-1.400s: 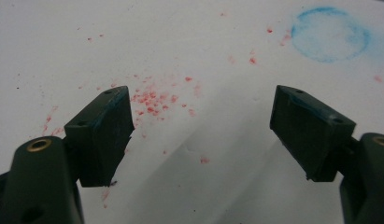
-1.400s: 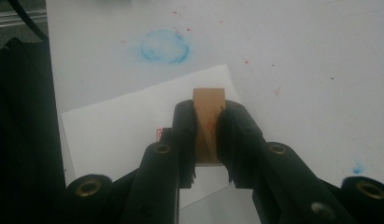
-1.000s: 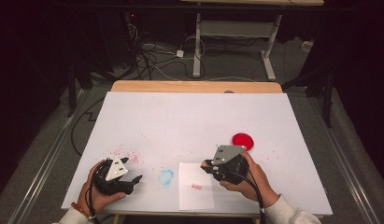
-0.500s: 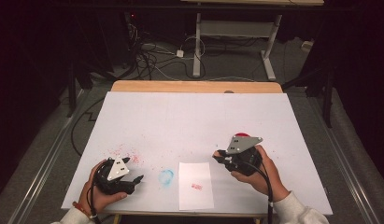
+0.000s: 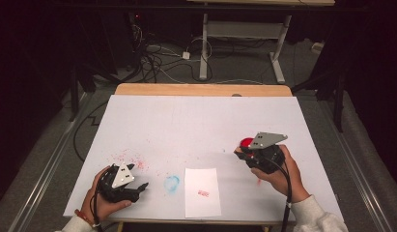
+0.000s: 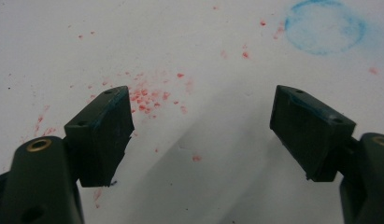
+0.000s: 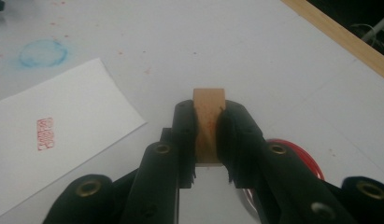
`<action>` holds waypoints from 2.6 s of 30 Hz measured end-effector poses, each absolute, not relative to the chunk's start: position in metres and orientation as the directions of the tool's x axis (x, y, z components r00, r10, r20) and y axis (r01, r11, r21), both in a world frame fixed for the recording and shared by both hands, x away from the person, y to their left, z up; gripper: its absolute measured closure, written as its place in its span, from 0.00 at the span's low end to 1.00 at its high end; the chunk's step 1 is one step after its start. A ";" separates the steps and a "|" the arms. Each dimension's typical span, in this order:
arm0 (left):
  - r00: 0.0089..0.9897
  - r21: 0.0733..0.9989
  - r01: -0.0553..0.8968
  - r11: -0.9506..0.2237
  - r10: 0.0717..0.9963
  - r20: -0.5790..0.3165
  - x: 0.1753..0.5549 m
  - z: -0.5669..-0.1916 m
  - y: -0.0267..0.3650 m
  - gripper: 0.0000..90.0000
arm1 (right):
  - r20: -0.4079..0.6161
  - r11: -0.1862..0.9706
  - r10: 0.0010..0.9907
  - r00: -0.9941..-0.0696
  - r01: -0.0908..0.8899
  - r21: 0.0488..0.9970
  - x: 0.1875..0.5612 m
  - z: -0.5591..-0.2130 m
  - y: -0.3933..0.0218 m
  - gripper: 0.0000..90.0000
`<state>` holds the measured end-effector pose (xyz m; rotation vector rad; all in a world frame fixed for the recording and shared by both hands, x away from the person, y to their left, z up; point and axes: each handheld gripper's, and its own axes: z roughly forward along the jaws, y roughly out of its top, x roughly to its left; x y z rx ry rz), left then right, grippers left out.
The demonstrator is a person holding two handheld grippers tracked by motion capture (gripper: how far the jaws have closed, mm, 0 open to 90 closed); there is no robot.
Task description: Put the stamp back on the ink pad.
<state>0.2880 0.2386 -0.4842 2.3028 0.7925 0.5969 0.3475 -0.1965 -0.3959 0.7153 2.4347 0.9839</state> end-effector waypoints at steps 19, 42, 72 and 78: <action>0.717 0.677 0.385 -0.626 0.665 0.207 0.288 -0.485 0.239 0.23 | -0.178 0.596 0.699 -0.693 0.427 0.680 0.382 -0.420 -0.225 0.84; 0.718 0.672 0.389 -0.631 0.664 0.208 0.287 -0.485 0.239 0.23 | -0.154 0.590 0.739 -0.656 0.520 0.618 0.410 -0.446 -0.224 0.84; 0.720 0.667 0.390 -0.635 0.662 0.209 0.287 -0.485 0.239 0.23 | -0.151 0.559 0.759 -0.634 0.514 0.650 0.408 -0.442 -0.227 0.65; 0.720 0.667 0.388 -0.635 0.661 0.211 0.287 -0.485 0.238 0.24 | -0.140 0.540 0.766 -0.627 0.510 0.670 0.407 -0.438 -0.228 0.60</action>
